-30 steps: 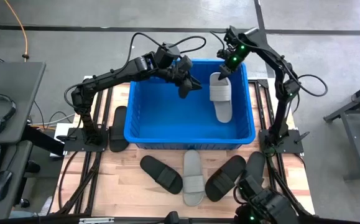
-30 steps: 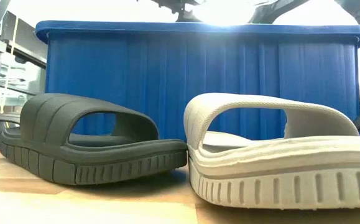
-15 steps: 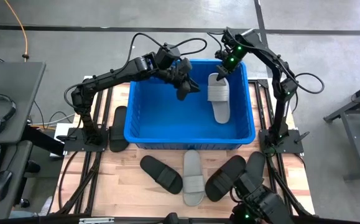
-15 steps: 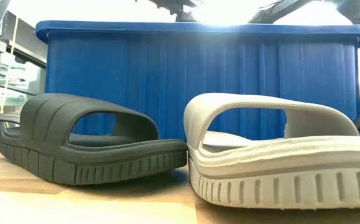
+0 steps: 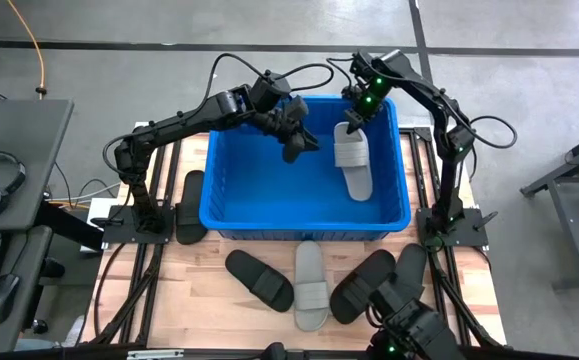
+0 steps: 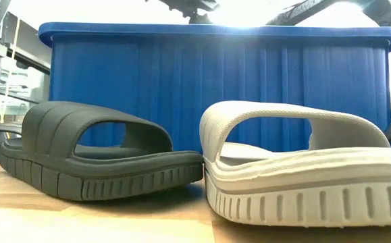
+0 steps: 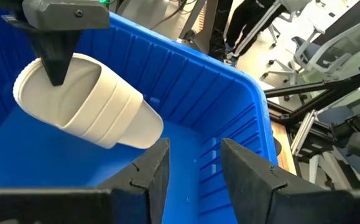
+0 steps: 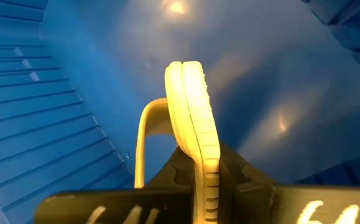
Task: Pick and place slides into bin
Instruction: Put the left gray slide into the blue bin
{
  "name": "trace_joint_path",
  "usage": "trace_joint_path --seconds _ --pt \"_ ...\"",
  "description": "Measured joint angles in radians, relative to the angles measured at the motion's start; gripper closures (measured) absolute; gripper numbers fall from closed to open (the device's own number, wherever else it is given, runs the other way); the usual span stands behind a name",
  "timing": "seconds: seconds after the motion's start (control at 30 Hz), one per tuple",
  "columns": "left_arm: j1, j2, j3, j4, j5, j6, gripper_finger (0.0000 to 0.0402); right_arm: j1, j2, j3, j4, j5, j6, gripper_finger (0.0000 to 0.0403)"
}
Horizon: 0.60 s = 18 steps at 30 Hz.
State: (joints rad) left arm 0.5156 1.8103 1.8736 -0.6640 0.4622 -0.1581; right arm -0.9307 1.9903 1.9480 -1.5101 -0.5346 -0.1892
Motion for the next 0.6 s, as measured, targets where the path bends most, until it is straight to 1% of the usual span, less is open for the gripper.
trace_joint_path --seconds 0.3,0.6 --pt "0.000 0.000 0.000 -0.018 -0.002 0.009 0.0268 0.027 -0.005 0.000 0.012 0.008 0.017 0.0403" --pt "0.000 0.000 0.000 -0.046 -0.002 0.023 0.0268 0.035 -0.051 0.000 0.042 0.002 0.035 0.0403"
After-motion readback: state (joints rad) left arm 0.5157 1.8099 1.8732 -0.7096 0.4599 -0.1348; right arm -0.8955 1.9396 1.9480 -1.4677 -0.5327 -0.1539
